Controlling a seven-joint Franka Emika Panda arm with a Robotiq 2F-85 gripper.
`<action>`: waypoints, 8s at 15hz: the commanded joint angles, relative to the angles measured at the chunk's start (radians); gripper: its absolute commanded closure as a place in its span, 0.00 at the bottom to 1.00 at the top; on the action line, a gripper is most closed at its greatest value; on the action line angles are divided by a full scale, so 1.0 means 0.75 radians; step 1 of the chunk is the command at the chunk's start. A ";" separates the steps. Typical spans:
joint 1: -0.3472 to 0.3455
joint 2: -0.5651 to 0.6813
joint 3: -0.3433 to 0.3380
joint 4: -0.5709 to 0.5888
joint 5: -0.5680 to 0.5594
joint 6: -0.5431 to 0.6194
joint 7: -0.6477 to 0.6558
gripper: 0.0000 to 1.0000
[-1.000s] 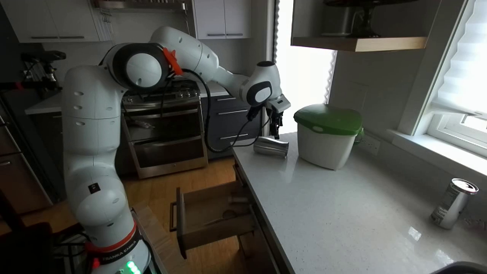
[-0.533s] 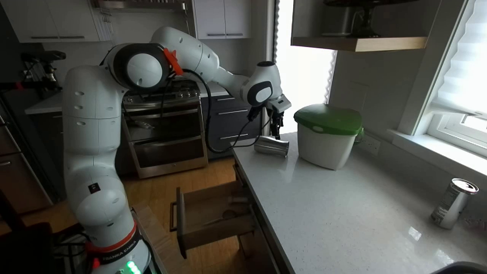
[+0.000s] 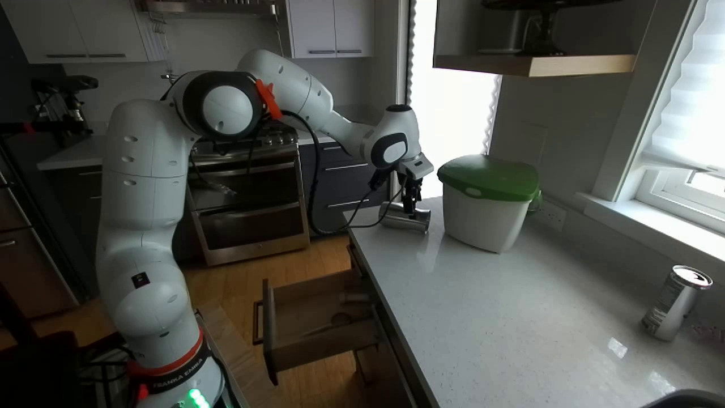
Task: Place the silver vessel on the left upright
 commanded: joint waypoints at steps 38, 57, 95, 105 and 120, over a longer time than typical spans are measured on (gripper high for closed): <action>0.051 -0.553 -0.082 -0.539 -1.253 0.071 1.115 0.46; 0.080 -0.538 0.241 -0.557 -1.904 -0.623 1.751 0.21; 0.166 0.259 0.288 -0.127 -2.212 -1.337 2.144 0.46; 0.160 0.245 0.298 -0.134 -2.198 -1.309 2.105 0.00; 0.153 0.033 0.362 -0.233 -2.014 -1.196 1.573 0.00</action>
